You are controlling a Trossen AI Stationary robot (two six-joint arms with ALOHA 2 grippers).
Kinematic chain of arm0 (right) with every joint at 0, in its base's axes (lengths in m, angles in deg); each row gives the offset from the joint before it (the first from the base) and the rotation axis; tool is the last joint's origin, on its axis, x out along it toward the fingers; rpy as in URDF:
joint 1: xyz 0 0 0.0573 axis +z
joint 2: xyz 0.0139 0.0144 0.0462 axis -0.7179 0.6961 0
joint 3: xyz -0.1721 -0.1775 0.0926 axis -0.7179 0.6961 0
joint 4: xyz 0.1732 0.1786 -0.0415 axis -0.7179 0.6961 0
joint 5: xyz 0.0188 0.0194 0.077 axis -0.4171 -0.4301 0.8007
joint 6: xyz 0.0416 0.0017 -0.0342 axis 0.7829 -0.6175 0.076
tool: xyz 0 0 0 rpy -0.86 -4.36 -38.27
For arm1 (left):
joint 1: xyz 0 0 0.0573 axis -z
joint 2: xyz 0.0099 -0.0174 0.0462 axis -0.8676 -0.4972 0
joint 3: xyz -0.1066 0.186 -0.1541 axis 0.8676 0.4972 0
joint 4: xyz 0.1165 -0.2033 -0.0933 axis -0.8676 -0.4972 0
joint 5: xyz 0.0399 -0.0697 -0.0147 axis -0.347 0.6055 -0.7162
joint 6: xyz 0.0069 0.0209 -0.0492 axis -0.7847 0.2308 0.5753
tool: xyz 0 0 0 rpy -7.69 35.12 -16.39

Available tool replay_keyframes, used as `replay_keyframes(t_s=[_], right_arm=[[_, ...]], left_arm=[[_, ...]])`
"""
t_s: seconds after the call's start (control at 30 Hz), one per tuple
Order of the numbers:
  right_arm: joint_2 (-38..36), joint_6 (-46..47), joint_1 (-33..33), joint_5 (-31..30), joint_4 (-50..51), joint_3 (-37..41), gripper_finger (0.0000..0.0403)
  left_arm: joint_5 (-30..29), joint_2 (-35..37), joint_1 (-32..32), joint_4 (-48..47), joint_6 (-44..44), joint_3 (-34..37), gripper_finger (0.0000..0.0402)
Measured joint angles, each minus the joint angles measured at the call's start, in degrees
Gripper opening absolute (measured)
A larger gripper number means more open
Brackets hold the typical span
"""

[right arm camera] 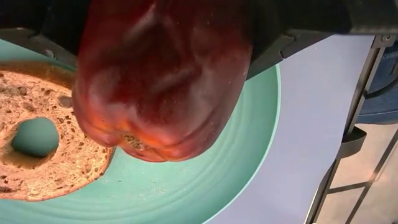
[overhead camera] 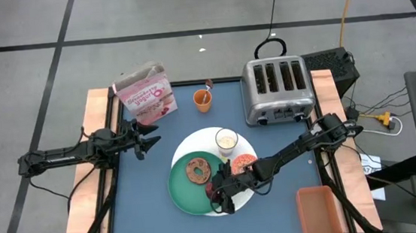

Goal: Arrange a breakfast setting
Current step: Put the red apple into the green plate

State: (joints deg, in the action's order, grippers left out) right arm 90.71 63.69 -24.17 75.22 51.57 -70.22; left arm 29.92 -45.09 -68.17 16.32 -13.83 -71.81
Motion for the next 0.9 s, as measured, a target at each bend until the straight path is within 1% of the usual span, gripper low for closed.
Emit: replay_keyframes(t_s=[0.37, 0.7, 0.9], right_arm=[[0.0, 0.0, 0.0, 0.0, 0.0, 0.0, 0.0300], [0.0, 0.1, 0.0, 0.0, 0.0, 0.0, 0.0354], [0.0, 0.0, 0.0, 0.0, 0.0, 0.0, 0.0361]], left_arm=[[0.0, 0.0, 0.0, 0.0, 0.0, 0.0, 0.0287], [0.0, 0.0, 0.0, 0.0, 0.0, 0.0, 0.0287], [0.0, 0.0, 0.0, 0.0, 0.0, 0.0, 0.0287]])
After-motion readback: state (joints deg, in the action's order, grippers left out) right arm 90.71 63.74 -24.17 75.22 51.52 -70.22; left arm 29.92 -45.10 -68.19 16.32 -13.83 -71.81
